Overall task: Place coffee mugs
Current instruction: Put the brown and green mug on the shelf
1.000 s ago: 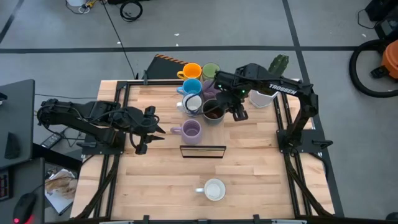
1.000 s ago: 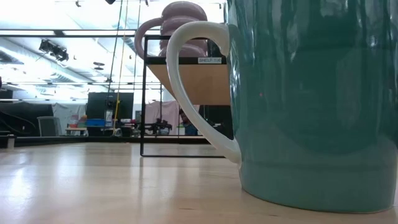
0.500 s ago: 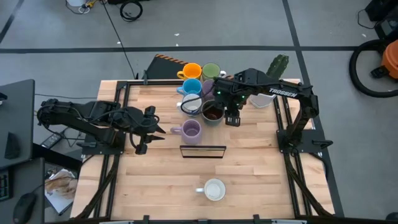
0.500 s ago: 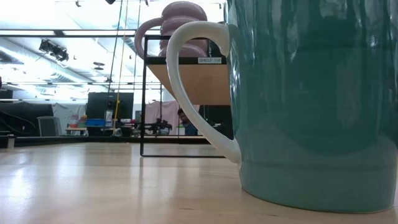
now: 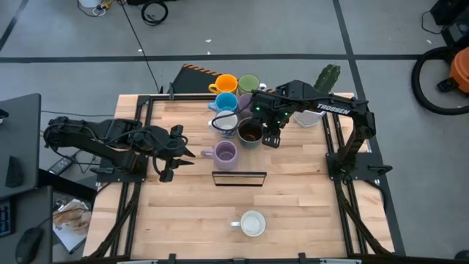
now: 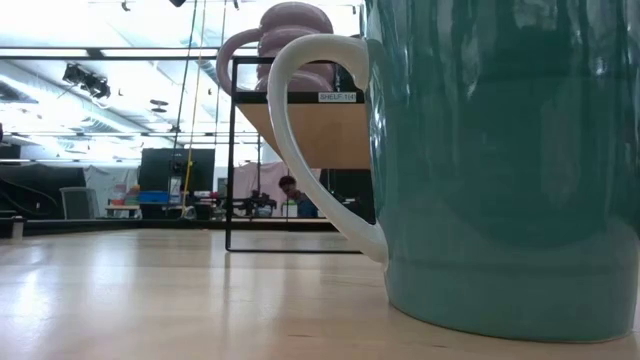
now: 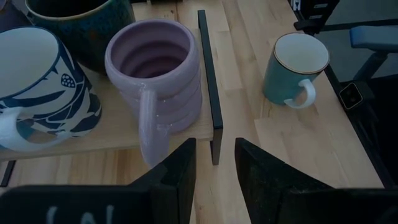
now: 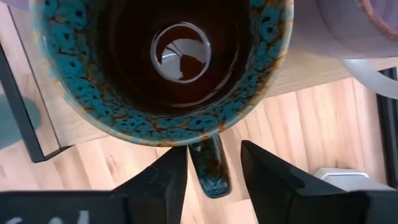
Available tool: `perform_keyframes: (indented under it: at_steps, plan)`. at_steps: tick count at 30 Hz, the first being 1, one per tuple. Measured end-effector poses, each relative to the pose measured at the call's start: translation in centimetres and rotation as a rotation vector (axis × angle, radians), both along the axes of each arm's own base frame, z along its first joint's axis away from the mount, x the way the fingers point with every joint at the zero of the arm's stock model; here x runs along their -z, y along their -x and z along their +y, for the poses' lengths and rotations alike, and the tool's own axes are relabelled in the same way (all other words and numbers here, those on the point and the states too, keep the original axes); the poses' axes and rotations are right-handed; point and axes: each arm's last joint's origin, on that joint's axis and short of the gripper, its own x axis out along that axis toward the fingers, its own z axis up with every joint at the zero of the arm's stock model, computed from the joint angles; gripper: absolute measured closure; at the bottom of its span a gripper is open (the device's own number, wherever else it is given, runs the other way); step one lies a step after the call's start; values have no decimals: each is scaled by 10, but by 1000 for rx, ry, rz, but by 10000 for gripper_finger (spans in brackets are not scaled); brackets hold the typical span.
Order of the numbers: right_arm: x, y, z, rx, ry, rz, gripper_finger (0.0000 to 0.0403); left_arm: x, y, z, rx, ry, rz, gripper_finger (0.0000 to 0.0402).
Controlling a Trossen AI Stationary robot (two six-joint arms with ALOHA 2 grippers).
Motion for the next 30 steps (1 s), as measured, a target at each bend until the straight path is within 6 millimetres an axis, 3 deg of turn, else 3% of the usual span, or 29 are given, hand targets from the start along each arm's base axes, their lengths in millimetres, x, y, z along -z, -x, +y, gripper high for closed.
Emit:
perform_keyframes:
  at_steps: [14, 30]
  plan:
    - [0, 1, -1, 6, -5, 6, 318, 0, 0, 0, -1, 2, 0, 285]
    - [-1, 3, -19, -10, 44, -5, 317, 0, 0, 0, 0, 1, 0, 285]
